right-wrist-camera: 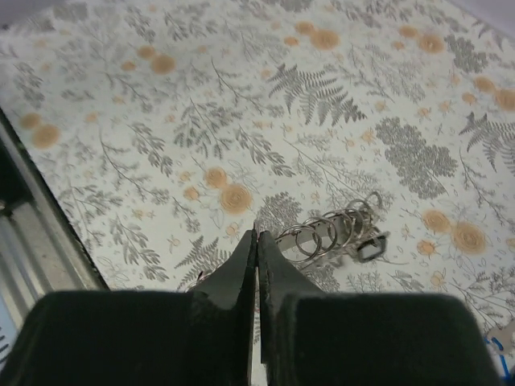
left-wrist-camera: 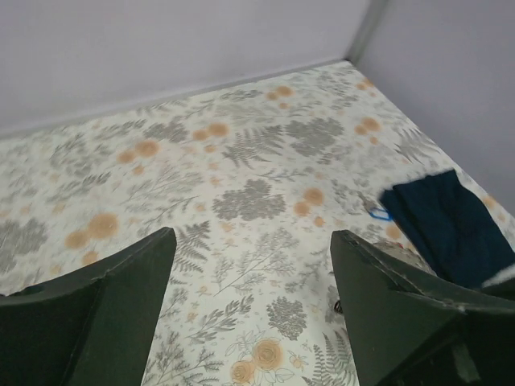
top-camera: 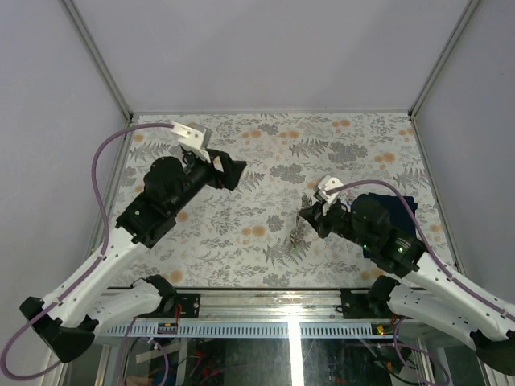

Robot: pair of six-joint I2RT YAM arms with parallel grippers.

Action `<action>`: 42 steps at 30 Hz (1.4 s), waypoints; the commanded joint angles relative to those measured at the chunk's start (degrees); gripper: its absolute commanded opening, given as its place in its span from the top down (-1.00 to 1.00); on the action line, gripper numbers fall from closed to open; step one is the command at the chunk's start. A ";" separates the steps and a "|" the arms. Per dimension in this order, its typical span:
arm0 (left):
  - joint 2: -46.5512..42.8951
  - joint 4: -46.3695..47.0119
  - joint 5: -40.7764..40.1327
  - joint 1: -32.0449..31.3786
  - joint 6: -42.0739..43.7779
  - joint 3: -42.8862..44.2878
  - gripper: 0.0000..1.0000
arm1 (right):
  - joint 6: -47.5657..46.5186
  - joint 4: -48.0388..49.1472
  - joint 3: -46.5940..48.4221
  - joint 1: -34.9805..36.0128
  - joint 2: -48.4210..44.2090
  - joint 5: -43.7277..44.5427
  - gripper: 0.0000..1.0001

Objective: Put the keys on the keyring
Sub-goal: Place the keyring at the center of the board, then reset both arms

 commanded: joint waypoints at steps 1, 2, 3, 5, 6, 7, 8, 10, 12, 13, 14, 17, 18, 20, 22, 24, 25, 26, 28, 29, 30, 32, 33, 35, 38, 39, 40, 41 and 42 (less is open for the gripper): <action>0.30 -0.61 4.51 7.74 -7.79 -0.47 -0.61 | -3.89 0.20 4.09 0.03 7.47 2.70 0.98; 0.30 -0.76 4.35 8.34 -8.15 -0.43 -0.63 | -4.12 2.23 3.82 0.02 9.76 2.27 0.97; 0.28 -0.97 4.07 8.76 -8.35 -0.16 -0.65 | -4.23 4.61 3.56 0.07 12.10 2.10 0.98; 0.11 -1.66 2.76 9.16 -8.71 0.33 -0.73 | -4.55 9.78 3.91 0.05 18.35 1.12 0.97; -0.01 -2.07 2.49 9.39 -8.76 0.71 -0.76 | -4.75 11.84 4.57 0.02 21.12 0.52 0.96; 0.00 -2.65 2.69 9.68 -8.81 1.15 -0.78 | -4.93 13.88 5.47 0.02 24.22 -0.26 0.96; -0.03 -3.13 2.83 9.93 -9.08 1.63 -0.80 | -5.14 15.43 6.51 0.04 27.29 -1.06 0.95; -0.18 -3.86 3.56 10.48 -10.54 2.59 -0.88 | -5.20 18.39 8.41 0.00 32.90 -1.81 0.95; -0.21 -4.21 5.03 11.38 -12.70 3.81 -0.90 | -5.39 21.45 10.22 -0.04 38.11 -1.66 0.91; -0.21 -3.92 6.00 11.82 -13.73 4.35 -0.91 | -5.54 22.22 11.12 -0.16 40.42 -1.38 0.88; -0.20 -3.41 6.44 12.12 -14.93 4.78 -0.92 | -5.45 23.01 11.95 -0.49 42.42 -1.32 0.85; -1.62 1.10 4.06 12.30 -18.92 4.13 -0.94 | -3.21 25.21 13.66 -3.35 47.18 -4.78 0.60; -2.10 2.55 2.52 12.30 -20.07 3.93 -0.99 | -2.02 25.87 14.16 -4.57 48.20 -6.75 0.51; -2.57 3.78 -0.43 12.30 -21.71 4.43 -0.99 | 0.92 27.98 14.26 -7.17 49.23 -11.15 0.33; -2.58 3.50 -3.48 12.29 -23.49 5.49 -1.00 | 2.98 29.57 13.54 -8.79 48.43 -12.84 0.16; -2.30 2.58 -6.70 12.30 -26.02 6.79 -1.00 | 4.91 29.66 13.11 -9.81 46.84 -12.86 -0.05; -2.02 2.04 -8.38 12.30 -27.24 7.34 -1.00 | 6.24 28.71 13.10 -10.40 45.82 -12.54 -0.16; -1.79 1.72 -9.94 12.30 -28.25 7.85 -1.00 | 7.88 27.62 12.92 -10.81 44.70 -11.95 -0.24; -1.48 1.38 -12.32 12.23 -30.34 8.48 -1.00 | 13.86 24.88 12.27 -11.50 42.05 -9.07 -0.40; -1.26 1.33 -13.20 12.17 -31.07 9.00 -0.99 | 16.02 23.07 12.05 -11.57 40.43 -7.43 -0.46; -0.85 1.10 -13.76 12.22 -31.73 9.53 -0.99 | 17.21 20.67 11.77 -11.61 38.23 -5.99 -0.49; 0.05 0.23 -14.35 12.21 -32.77 10.98 -1.00 | 18.72 18.29 9.87 -11.61 32.97 -2.94 -0.65; 0.46 -0.07 -14.51 12.21 -33.10 11.74 -1.00 | 18.93 17.79 8.41 -11.62 29.95 -2.12 -0.88; 1.25 -0.08 -14.49 12.19 -33.12 12.38 -1.00 | 18.37 14.80 6.81 -11.61 24.18 2.49 -0.98; 1.57 0.26 -14.50 12.21 -33.28 12.49 -1.00 | 14.83 10.06 5.57 -11.59 16.40 8.77 -0.98; 1.51 0.42 -14.23 12.21 -33.27 12.50 -1.00 | 14.63 8.76 4.90 -11.57 13.91 11.40 -0.99; 1.34 0.48 -14.25 12.21 -33.29 12.54 -0.99 | 14.54 7.11 4.35 -11.61 11.47 13.75 -0.98; 1.16 0.55 -14.45 12.20 -33.18 12.47 -1.00 | 13.79 5.40 4.18 -11.58 8.38 14.54 -0.99; 0.93 0.62 -15.13 12.21 -33.05 12.20 -1.00 | 12.77 3.87 3.87 -11.54 6.16 14.82 -0.98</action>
